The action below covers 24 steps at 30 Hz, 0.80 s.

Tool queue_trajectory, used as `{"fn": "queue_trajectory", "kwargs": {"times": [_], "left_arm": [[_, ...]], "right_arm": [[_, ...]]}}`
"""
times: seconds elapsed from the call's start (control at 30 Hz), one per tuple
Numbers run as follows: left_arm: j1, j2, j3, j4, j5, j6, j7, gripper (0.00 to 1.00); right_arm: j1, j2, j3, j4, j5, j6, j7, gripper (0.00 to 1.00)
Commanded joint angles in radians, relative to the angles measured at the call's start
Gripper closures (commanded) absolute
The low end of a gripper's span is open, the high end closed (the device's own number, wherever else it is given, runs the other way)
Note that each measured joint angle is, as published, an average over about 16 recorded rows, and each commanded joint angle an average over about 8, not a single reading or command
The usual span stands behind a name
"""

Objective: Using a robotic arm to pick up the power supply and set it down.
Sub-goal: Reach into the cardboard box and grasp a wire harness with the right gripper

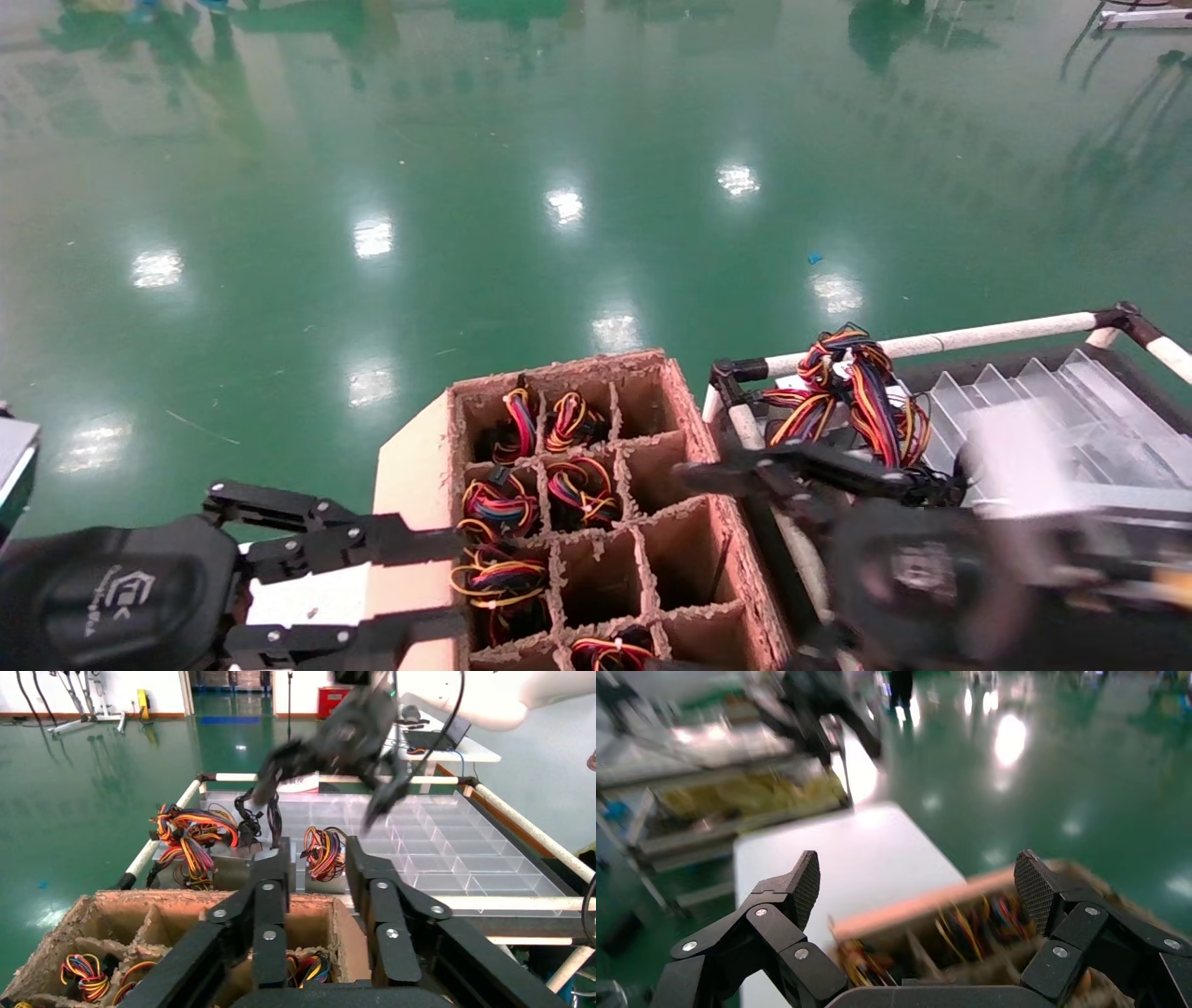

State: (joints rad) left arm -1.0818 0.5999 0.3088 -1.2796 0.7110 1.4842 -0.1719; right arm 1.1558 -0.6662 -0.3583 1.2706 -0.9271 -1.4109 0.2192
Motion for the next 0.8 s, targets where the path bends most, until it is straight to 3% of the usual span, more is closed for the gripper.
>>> {"fn": "queue_trajectory", "kwargs": {"times": [0.03, 0.3, 0.4, 0.5, 0.67, 0.73, 0.8], "left_arm": [[0.0, 0.0, 0.0, 0.0, 0.0, 0.0, 0.0, 1.0], [0.0, 0.0, 0.0, 0.0, 0.0, 0.0, 0.0, 1.0], [0.0, 0.0, 0.001, 0.0, 0.0, 0.0, 0.0, 0.95], [0.0, 0.0, 0.001, 0.0, 0.0, 0.0, 0.0, 0.84], [0.0, 0.0, 0.001, 0.0, -0.001, 0.0, 0.0, 0.51], [0.0, 0.0, 0.001, 0.0, -0.001, 0.0, 0.001, 0.34], [0.0, 0.0, 0.001, 0.0, -0.001, 0.0, 0.001, 0.19]], "right_arm": [[0.024, -0.015, -0.023, 0.003, -0.057, 0.028, 0.012, 0.0], [0.156, -0.149, -0.153, -0.07, -0.333, 0.103, 0.054, 0.0], [0.191, -0.199, -0.186, -0.116, -0.403, 0.128, 0.051, 0.01], [0.222, -0.246, -0.214, -0.165, -0.464, 0.152, 0.042, 0.26], [0.267, -0.317, -0.252, -0.234, -0.543, 0.186, 0.023, 0.88], [0.282, -0.342, -0.265, -0.256, -0.571, 0.198, 0.016, 0.98], [0.296, -0.364, -0.278, -0.274, -0.596, 0.208, 0.009, 1.0]]}}
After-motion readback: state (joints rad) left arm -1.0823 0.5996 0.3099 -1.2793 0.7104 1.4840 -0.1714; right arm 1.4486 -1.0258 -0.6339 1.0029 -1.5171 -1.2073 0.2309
